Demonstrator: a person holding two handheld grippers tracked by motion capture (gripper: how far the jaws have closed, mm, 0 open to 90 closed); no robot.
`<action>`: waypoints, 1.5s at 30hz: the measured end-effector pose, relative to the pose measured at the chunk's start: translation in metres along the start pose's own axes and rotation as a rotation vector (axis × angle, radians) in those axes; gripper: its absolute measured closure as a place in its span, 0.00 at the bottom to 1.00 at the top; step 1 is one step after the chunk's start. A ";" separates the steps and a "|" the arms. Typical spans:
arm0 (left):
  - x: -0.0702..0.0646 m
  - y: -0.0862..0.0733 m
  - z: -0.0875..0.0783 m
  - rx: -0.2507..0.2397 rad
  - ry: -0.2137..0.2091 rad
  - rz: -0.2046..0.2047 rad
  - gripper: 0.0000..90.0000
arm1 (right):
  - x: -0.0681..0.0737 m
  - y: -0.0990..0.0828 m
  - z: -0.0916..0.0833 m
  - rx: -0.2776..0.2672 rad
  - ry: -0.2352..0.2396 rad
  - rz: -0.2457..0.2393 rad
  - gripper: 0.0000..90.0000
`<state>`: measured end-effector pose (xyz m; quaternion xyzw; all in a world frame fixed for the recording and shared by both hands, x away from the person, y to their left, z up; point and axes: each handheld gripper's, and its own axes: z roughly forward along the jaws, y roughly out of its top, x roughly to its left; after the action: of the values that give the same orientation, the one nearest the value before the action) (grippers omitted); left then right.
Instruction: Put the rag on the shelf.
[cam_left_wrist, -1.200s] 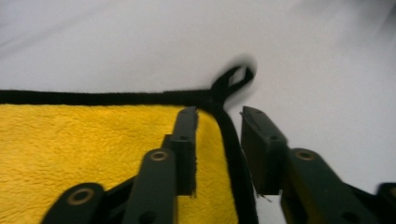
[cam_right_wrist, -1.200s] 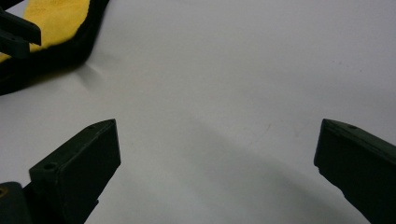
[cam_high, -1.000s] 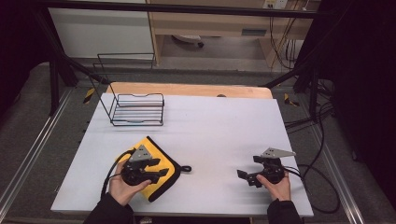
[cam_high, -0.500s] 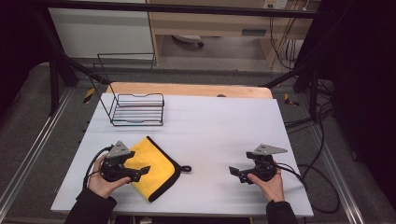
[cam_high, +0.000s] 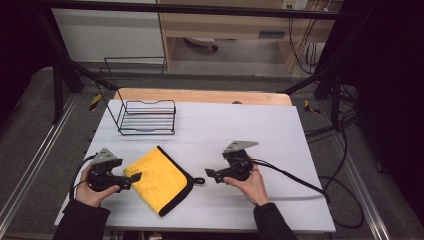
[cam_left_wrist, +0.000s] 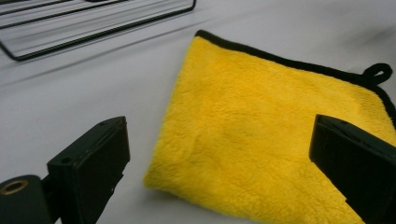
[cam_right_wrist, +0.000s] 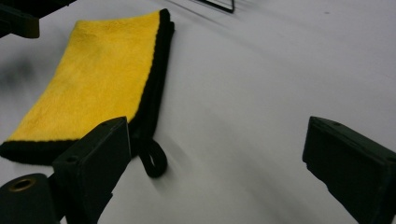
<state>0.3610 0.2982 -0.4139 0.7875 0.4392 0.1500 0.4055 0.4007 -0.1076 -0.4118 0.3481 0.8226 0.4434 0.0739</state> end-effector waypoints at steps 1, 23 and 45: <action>0.006 -0.003 -0.002 -0.001 0.011 -0.009 0.06 | 0.007 0.010 0.018 0.020 0.022 -0.007 0.16; 0.027 -0.013 -0.002 -0.007 0.084 -0.064 0.11 | 0.040 0.024 0.104 0.209 0.150 -0.026 0.72; 0.020 -0.014 0.010 0.000 0.069 -0.094 0.34 | 0.055 0.016 0.072 0.218 0.074 0.082 0.90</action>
<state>0.3704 0.3127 -0.4332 0.7602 0.4895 0.1578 0.3968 0.3982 -0.0178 -0.4316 0.3707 0.8533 0.3665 -0.0130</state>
